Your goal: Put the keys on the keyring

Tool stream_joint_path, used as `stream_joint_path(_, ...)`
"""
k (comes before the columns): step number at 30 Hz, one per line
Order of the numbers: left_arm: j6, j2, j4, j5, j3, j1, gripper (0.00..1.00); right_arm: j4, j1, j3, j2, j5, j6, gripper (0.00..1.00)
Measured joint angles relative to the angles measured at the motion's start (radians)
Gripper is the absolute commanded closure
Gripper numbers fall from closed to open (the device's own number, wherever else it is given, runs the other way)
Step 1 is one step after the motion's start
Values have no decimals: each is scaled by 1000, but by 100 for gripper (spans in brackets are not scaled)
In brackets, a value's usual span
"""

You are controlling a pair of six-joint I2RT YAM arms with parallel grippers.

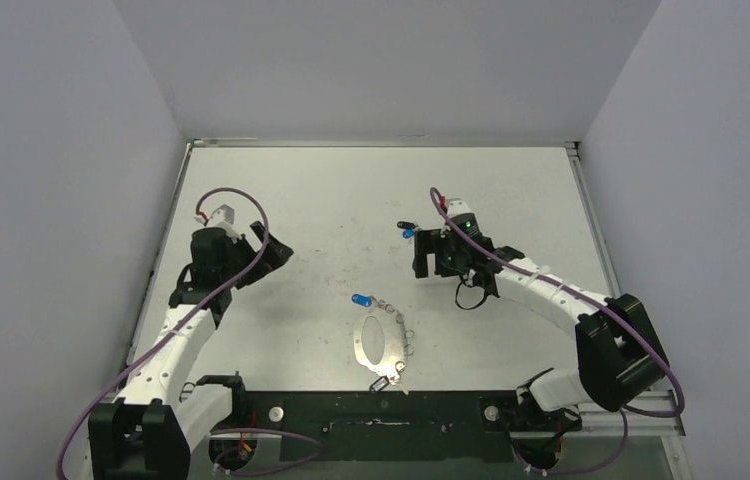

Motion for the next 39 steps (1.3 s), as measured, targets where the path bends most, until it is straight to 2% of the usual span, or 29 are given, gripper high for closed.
stream_joint_path(4,-28,4,-34,30,-6,-127,6,-6,101,-17,-3,-5,23,0)
stream_joint_path(7,-38,2,-80,10,-6,-272,8,-10,149,-73,-30,-5,47,0)
stream_joint_path(14,-94,32,-226,-186,-5,-616,12,-18,156,-240,-217,-10,130,0)
stream_joint_path(19,-158,190,-337,-367,48,-869,11,-19,142,-305,-356,-10,201,0)
stream_joint_path(23,-196,398,-430,-484,188,-1026,11,-39,119,-309,-382,-4,244,0)
stream_joint_path(28,-230,608,-504,-587,361,-1137,12,-117,74,-309,-383,3,282,0)
stream_joint_path(31,-241,695,-514,-602,417,-1172,18,-158,50,-308,-384,3,292,0)
stream_joint_path(39,-228,777,-492,-584,497,-1172,33,-246,3,-301,-447,3,288,0)
